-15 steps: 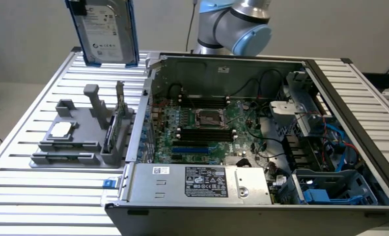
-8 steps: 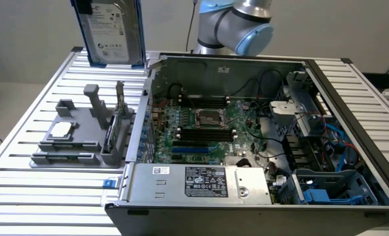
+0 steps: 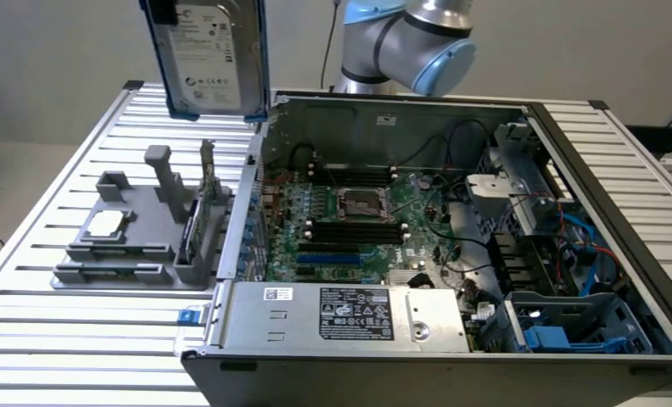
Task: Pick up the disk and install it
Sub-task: 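Pick up the disk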
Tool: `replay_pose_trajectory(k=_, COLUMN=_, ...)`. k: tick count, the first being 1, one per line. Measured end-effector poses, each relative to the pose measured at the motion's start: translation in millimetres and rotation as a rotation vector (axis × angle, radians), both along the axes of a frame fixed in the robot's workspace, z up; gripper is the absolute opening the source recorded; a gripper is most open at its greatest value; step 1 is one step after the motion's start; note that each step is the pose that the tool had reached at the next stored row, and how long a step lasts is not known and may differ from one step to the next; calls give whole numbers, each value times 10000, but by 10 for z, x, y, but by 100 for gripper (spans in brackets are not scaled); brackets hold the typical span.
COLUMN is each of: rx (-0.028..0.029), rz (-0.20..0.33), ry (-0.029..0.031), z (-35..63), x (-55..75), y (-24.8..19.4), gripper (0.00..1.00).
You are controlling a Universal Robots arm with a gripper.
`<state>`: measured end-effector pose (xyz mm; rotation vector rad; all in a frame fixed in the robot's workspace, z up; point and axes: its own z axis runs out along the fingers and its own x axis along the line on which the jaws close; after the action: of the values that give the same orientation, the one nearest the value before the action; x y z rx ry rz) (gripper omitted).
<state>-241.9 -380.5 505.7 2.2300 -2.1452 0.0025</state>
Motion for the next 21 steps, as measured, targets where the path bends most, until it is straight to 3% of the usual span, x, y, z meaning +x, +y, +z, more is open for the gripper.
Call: replay_pose_trajectory(k=21, rx=0, rz=-1, ry=95, z=185, x=832, y=-427, gripper=33)
